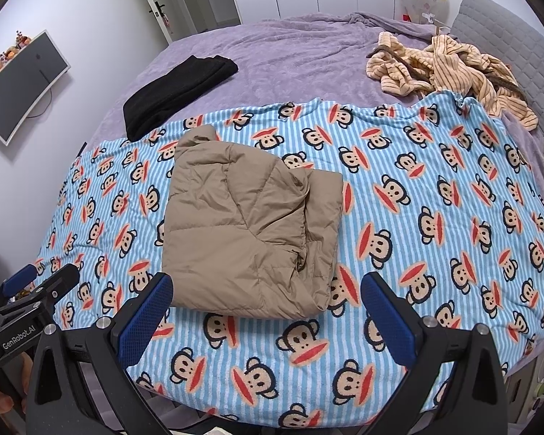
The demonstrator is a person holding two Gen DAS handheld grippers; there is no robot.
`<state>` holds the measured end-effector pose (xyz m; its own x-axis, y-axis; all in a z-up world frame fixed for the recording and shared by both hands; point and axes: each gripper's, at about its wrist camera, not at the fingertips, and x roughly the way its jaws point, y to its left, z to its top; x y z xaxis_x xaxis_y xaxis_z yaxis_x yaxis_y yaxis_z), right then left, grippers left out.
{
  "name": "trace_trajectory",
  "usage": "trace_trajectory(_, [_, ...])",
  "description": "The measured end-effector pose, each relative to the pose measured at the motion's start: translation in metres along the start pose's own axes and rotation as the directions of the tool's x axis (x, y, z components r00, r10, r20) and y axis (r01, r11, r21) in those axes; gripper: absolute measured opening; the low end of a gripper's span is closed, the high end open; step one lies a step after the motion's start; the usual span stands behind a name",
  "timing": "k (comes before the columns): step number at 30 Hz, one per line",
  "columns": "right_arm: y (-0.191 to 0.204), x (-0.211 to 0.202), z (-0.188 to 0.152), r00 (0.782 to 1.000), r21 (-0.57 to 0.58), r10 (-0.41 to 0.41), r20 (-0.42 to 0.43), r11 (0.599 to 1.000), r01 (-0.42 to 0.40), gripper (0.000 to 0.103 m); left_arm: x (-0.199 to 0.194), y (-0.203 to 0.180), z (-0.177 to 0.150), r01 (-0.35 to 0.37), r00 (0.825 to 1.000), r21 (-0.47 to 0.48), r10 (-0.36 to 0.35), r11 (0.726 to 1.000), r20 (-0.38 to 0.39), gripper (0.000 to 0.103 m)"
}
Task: Fold large clothes
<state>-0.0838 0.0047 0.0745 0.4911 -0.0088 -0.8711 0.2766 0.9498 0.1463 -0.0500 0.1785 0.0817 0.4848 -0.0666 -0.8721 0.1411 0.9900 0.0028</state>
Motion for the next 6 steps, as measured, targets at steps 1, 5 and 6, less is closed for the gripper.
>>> trace_trajectory(1, [0.0000, -0.0001, -0.0001, 1.000, 0.000, 0.000, 0.000, 1.000, 0.000, 0.103, -0.0005, -0.0008, -0.0004, 0.004, 1.000, 0.000, -0.004, 1.000, 0.002, 0.103])
trace_trajectory(5, [0.0000, -0.0001, -0.0001, 1.000, -0.001, 0.000, 0.000, 1.000, 0.000, 0.103, -0.0012, -0.0058, -0.0006, 0.010, 1.000, 0.010, -0.010, 1.000, 0.001, 0.103])
trace_trajectory(6, [0.0000, -0.0001, 0.0006, 1.000, 0.000, -0.001, 0.000, 1.000, 0.001, 0.103, -0.0010, -0.0064, -0.0007, 0.009, 1.000, 0.012, -0.009, 1.000, -0.001, 0.103])
